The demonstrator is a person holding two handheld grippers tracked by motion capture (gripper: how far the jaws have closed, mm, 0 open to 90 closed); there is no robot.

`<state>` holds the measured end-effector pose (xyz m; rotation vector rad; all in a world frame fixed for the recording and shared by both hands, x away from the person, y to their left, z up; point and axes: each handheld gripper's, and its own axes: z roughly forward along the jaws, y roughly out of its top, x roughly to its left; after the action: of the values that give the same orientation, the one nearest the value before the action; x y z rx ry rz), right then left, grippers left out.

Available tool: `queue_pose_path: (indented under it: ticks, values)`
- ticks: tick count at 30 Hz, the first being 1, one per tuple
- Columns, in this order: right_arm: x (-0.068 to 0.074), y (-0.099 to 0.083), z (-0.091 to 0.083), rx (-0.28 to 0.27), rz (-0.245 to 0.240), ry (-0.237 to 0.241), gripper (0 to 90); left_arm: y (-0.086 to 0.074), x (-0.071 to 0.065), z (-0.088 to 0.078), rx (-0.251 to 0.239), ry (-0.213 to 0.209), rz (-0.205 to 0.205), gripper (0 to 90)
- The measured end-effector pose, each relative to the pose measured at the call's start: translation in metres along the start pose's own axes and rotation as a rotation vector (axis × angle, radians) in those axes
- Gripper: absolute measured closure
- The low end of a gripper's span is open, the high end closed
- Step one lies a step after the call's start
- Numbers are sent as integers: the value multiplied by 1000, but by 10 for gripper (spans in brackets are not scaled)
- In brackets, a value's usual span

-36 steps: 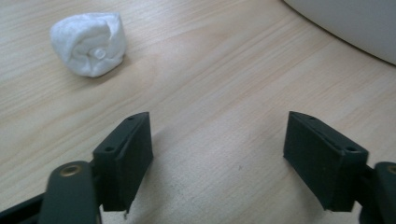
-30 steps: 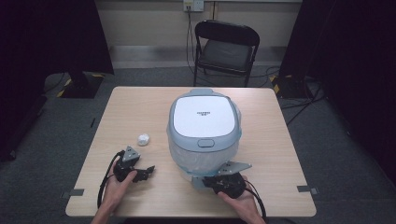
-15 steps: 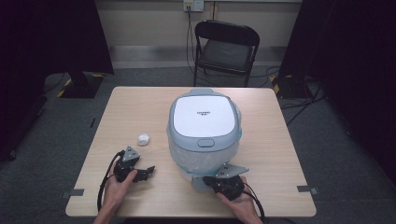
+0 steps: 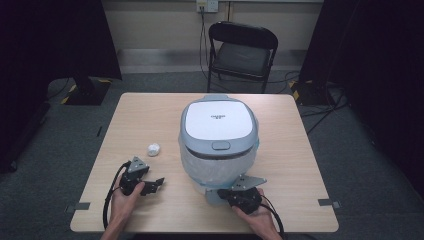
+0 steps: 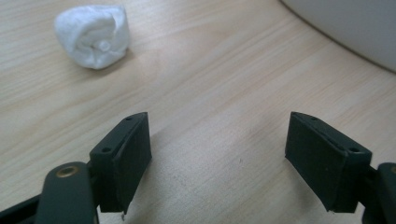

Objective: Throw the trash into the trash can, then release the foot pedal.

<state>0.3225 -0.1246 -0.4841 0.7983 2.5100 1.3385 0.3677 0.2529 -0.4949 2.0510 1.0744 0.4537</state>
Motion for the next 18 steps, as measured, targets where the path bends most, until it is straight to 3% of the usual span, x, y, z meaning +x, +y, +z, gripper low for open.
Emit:
queue_pose_path:
  ticks: [2, 3, 5, 10, 18]
  values:
    - [2, 0, 1, 4, -15, -9, 892, 1, 1, -2, -11, 3, -11, 222]
    - [0, -1, 1, 4, 7, 1, 900, 3, 3, -5, -32, -11, -42, 224]
    - [-1, -3, 2, 2, 5, 1, 900, 4, 5, -9, -55, -31, -61, 224]
    - [0, -3, 4, 21, -9, -4, 900, 8, 9, -12, -56, -21, -47, 223]
    - [0, -5, 8, 34, -25, -20, 900, 19, 23, -15, -70, -55, -82, 207]
